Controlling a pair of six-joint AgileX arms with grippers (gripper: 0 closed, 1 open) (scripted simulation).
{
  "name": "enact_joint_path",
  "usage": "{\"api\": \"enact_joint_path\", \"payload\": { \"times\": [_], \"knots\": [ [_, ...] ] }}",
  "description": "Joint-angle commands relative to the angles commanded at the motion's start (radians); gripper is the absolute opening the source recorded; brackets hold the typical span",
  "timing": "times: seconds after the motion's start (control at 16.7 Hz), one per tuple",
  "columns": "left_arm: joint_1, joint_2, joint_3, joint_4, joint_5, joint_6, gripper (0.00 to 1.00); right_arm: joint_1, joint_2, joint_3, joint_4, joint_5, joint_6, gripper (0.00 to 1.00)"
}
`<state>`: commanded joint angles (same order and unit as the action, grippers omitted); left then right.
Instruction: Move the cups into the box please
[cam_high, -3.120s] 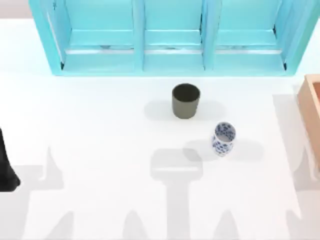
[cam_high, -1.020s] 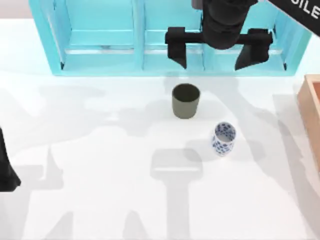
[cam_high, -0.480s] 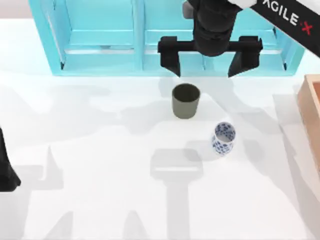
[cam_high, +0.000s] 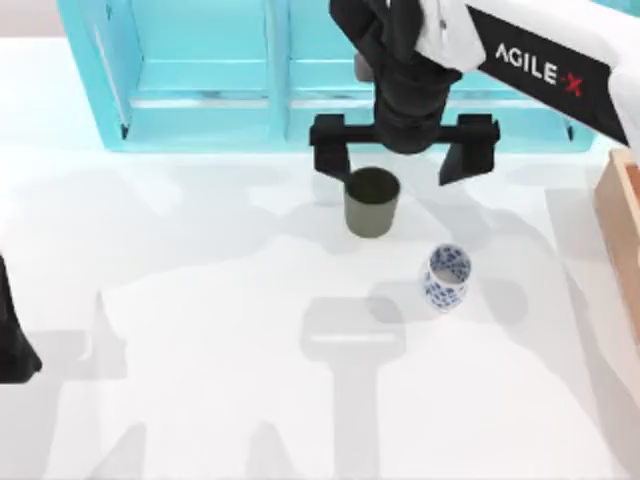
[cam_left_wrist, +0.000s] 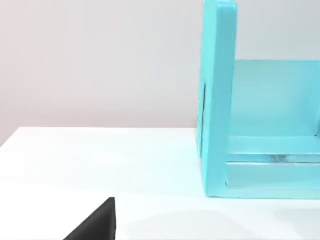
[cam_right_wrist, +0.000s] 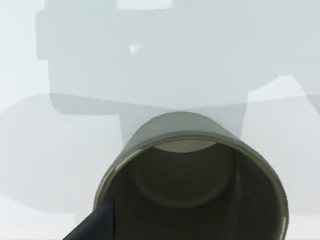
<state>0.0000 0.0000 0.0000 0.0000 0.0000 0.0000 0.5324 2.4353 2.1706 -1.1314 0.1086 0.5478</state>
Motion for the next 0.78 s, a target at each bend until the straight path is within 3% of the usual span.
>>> {"api": "enact_joint_path", "payload": {
  "times": [0.48,0.78],
  "knots": [
    [0.0,0.0,0.0,0.0,0.0,0.0,1.0,-0.005,0.026,-0.076,0.099,0.0,-0.005,1.0],
    [0.0,0.0,0.0,0.0,0.0,0.0,1.0,-0.005,0.026,-0.076,0.099,0.0,-0.005,0.62]
  ]
}}
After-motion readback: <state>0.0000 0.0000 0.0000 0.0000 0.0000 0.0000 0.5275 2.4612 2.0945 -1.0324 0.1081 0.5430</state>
